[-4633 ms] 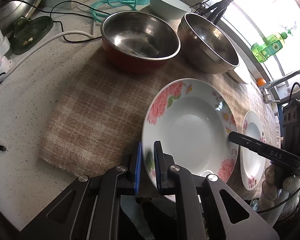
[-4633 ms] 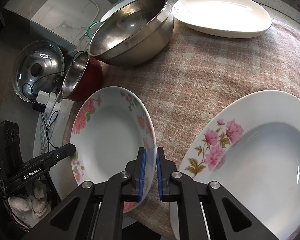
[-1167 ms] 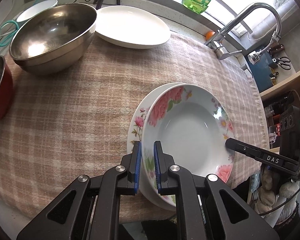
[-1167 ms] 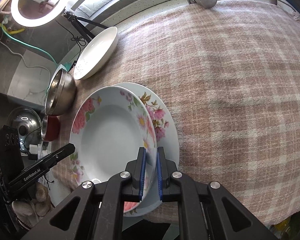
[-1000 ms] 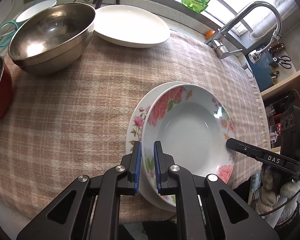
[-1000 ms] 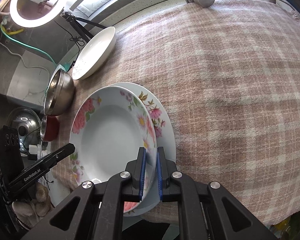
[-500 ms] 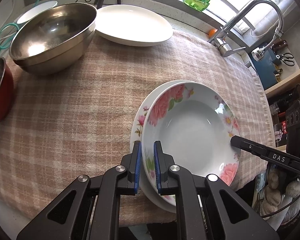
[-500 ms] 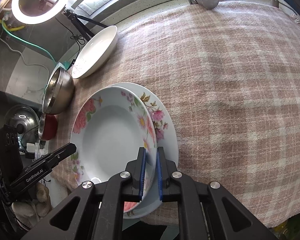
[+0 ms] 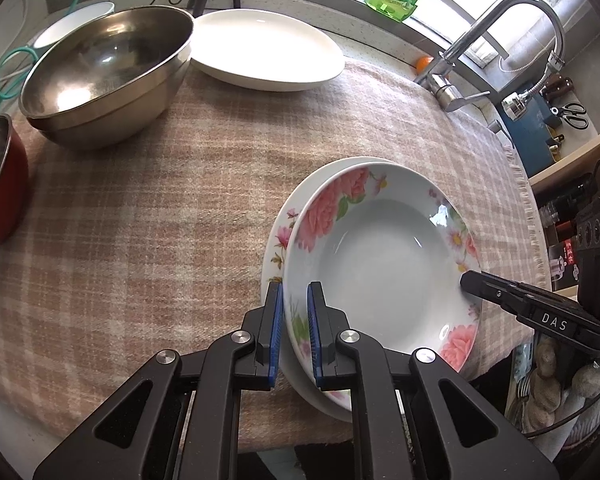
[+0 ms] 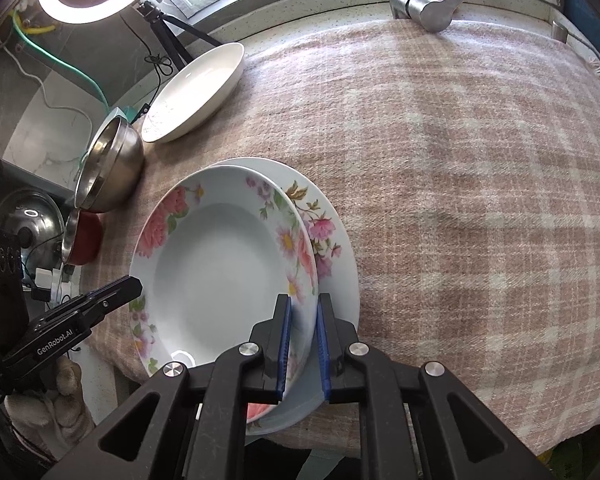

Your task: Organize plates and bowls

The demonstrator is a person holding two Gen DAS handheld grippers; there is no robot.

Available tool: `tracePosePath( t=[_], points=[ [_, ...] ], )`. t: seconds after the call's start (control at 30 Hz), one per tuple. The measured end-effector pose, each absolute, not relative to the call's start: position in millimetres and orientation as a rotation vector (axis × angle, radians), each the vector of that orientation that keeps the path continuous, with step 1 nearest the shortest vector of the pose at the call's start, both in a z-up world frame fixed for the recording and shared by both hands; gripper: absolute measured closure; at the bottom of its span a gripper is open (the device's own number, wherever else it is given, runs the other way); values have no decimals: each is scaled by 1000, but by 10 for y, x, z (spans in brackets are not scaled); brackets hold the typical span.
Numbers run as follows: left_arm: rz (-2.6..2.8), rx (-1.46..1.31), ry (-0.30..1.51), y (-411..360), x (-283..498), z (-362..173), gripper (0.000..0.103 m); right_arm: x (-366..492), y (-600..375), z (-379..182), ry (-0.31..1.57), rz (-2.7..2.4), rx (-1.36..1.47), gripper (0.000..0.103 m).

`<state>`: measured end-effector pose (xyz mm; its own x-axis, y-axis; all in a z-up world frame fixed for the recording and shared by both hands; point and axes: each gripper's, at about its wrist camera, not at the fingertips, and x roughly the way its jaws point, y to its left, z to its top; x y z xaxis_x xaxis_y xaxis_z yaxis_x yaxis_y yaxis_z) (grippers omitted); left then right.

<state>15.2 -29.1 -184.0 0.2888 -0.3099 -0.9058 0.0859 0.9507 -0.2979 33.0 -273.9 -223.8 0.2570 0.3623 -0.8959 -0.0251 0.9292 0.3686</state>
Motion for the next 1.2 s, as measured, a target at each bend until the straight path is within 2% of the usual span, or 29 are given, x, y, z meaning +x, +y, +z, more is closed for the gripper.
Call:
tracePosePath(
  t=[0.63,0.83,1.2],
  points=[
    [-259,-179,1230,-340,119,-1828,92,297,-2632,-2190,1253,229,181,88],
    [-254,-182,1216,-301,107,-1787,92,270,-2667,-2144,1238,211,185,75],
    [-245,-205,1183,-175,77,-1626,91,224,-2704,-1964,1198,215,216,74]
  ],
)
